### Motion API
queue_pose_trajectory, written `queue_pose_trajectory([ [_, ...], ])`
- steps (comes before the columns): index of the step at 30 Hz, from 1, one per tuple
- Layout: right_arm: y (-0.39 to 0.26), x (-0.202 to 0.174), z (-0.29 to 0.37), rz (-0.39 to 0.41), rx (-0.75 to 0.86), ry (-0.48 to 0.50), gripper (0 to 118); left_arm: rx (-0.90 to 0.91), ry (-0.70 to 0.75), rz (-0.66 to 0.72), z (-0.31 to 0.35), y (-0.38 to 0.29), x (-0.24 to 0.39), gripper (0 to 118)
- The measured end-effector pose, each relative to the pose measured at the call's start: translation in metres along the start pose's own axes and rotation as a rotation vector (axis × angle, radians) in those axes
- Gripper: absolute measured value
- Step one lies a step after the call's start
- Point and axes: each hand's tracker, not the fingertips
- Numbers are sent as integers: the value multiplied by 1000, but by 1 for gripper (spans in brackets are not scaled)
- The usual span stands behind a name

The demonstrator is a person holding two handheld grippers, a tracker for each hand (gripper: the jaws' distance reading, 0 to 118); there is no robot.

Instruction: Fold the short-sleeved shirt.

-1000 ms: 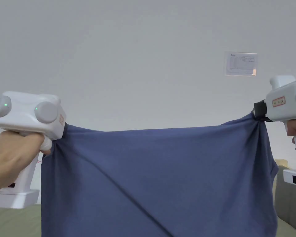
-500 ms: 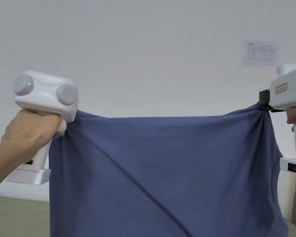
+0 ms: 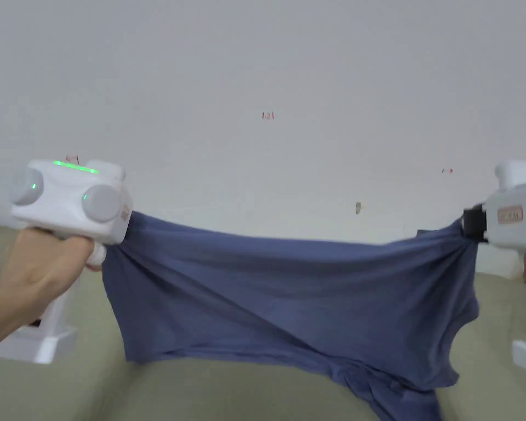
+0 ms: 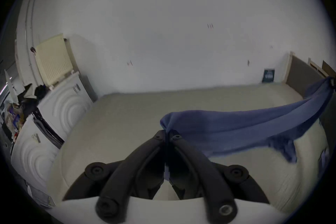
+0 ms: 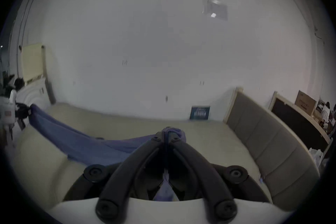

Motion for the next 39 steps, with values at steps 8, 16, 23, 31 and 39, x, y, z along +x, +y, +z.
queue_pose_trajectory([
  [8, -170, -7, 66, -102, -143, 71, 4, -103, -27, -34, 40, -160, -6, 1],
  [16, -286, -21, 183, -114, -235, 73, 4, -219, -85, -20, 133, -295, -34, 1],
  [23, -350, -25, 266, -121, -262, 94, 4, -267, -117, 29, 199, -365, -60, 1],
  [31, -385, -17, 298, -145, -302, 84, 4, -282, -130, 69, 240, -399, -69, 1],
  [39, -390, -20, 290, -176, -308, 79, 43, -320, -173, 103, 228, -407, -66, 14],
])
